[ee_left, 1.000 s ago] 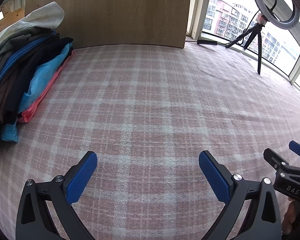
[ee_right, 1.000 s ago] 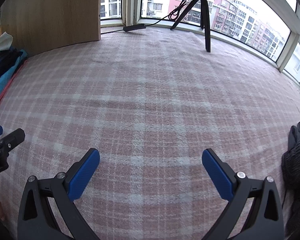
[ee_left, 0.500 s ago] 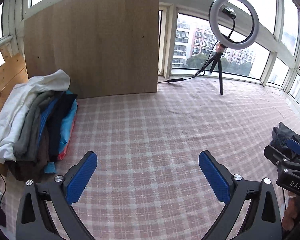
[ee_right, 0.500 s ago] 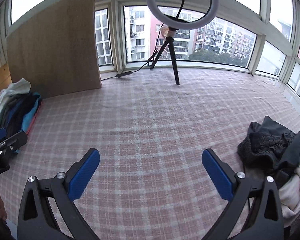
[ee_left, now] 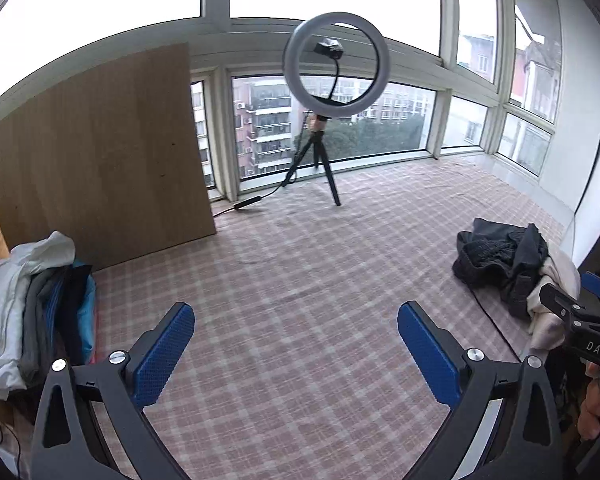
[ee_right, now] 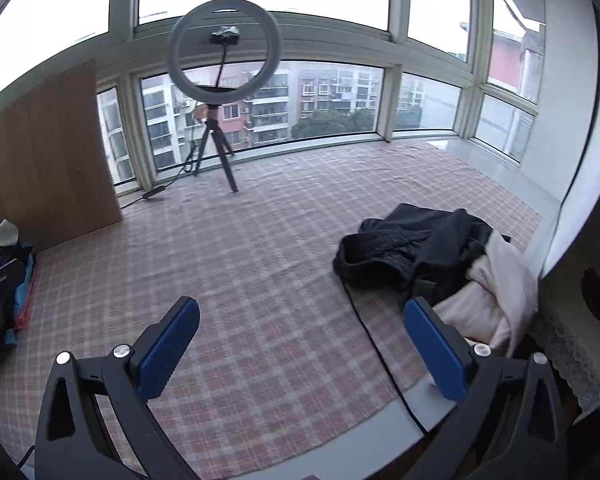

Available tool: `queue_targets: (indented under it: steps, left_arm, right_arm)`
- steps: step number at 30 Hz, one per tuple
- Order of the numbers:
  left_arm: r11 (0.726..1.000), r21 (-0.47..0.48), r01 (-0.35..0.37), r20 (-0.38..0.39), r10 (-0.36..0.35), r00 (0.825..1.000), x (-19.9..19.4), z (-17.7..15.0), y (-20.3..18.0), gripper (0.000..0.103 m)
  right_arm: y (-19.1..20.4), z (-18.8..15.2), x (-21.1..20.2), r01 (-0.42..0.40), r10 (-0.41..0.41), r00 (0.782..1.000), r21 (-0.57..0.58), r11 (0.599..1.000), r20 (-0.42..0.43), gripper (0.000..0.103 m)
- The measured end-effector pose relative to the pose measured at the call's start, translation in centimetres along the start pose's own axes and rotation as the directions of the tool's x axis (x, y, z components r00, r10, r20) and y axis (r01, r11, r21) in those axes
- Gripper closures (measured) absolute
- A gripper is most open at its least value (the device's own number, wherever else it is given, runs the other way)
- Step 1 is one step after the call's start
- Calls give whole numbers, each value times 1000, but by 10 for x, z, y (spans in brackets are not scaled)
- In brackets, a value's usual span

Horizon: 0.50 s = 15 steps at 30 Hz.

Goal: Fold clothes
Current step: 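Move both tools toward the dark grey sweatpants on the cream sweater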

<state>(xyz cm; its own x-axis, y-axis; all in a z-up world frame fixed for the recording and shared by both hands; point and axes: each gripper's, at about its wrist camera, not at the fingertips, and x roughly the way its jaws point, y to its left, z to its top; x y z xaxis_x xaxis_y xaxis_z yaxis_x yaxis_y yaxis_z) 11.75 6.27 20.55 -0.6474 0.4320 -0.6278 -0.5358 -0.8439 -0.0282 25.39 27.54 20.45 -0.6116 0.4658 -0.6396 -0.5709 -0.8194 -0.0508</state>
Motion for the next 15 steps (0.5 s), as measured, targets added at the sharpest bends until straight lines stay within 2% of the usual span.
queue_targets:
  steps: [4,8,12,15]
  left_arm:
    - [996,39,79,-5,-79,997,6,5,-31,1]
    - [989,62,131,-16,-130,991,14,7,-59,1]
    - [981,66,181,-40,-178,983,27,11,-89,1]
    - [975,80,206,-47,-203,978,36,16,-119,1]
  right_arm:
    - [-50,-15,-12,97,-97,995,55,994,-4,0]
    - [-116,-34,-18,212,-209,977,152,965,-37,0]
    - [-183,-50,-21,251,-237,968,284,926,-81,0]
    - [-219,-54,-14,269,-251,963,326,906,-99,0]
